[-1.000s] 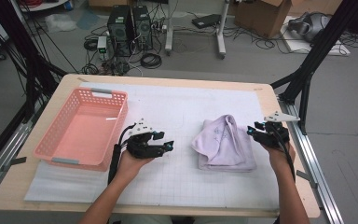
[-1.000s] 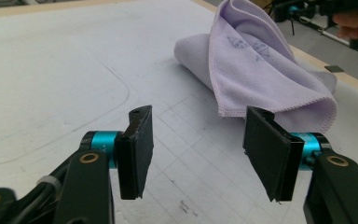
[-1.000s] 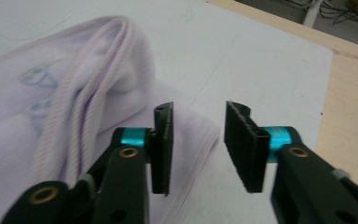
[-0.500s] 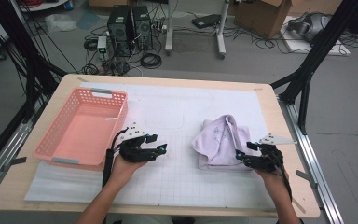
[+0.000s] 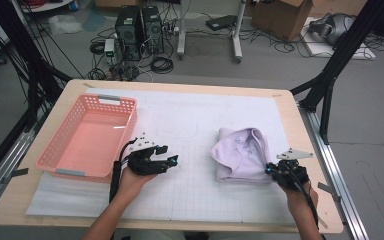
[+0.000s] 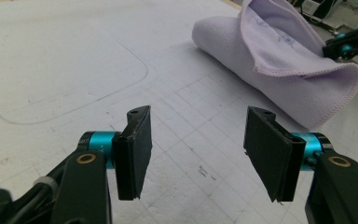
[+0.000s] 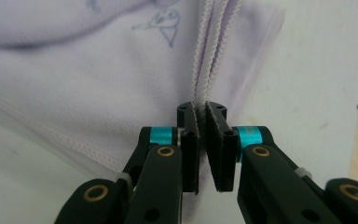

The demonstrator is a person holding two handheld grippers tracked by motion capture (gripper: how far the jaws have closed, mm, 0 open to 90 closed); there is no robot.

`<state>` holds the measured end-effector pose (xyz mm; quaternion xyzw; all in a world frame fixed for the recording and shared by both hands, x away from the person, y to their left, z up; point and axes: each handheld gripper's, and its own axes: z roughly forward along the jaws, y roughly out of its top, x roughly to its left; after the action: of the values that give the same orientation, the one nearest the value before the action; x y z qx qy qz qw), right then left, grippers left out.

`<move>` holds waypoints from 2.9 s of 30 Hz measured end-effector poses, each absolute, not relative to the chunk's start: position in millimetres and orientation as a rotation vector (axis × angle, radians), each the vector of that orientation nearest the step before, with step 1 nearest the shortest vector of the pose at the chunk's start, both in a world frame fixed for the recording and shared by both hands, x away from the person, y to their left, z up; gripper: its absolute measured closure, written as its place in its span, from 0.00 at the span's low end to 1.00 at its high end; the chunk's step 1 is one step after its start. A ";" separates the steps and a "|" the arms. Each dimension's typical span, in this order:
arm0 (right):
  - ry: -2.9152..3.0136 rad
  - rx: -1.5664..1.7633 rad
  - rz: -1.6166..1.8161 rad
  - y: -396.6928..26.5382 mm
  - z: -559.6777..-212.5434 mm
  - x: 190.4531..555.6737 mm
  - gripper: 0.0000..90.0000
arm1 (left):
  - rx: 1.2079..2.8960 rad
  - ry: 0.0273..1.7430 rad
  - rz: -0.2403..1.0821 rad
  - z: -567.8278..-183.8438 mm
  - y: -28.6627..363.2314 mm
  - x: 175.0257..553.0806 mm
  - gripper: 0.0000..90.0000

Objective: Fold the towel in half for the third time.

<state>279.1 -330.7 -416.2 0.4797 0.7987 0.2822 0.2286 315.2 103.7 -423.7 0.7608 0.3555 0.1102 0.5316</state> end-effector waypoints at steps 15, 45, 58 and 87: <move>2.190 1.126 0.990 -289.0 -393.1 288.2 0.56 | 1.794 0.866 0.274 -423.1 109.3 316.0 0.46; 2.181 1.152 1.032 -287.5 -403.7 285.7 0.96 | 1.772 0.881 0.264 -422.9 111.2 316.5 0.46; 1.912 1.274 1.159 -321.1 -377.7 281.7 0.64 | 1.780 0.882 0.257 -424.4 109.6 317.0 0.46; 2.103 1.206 1.039 -310.1 -386.2 310.7 0.65 | 1.785 0.882 0.260 -425.7 108.2 316.6 0.46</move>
<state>310.7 -310.1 -386.2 0.4427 0.7722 0.3814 0.2497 316.6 108.2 -425.7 0.7500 0.3707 0.1091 0.5369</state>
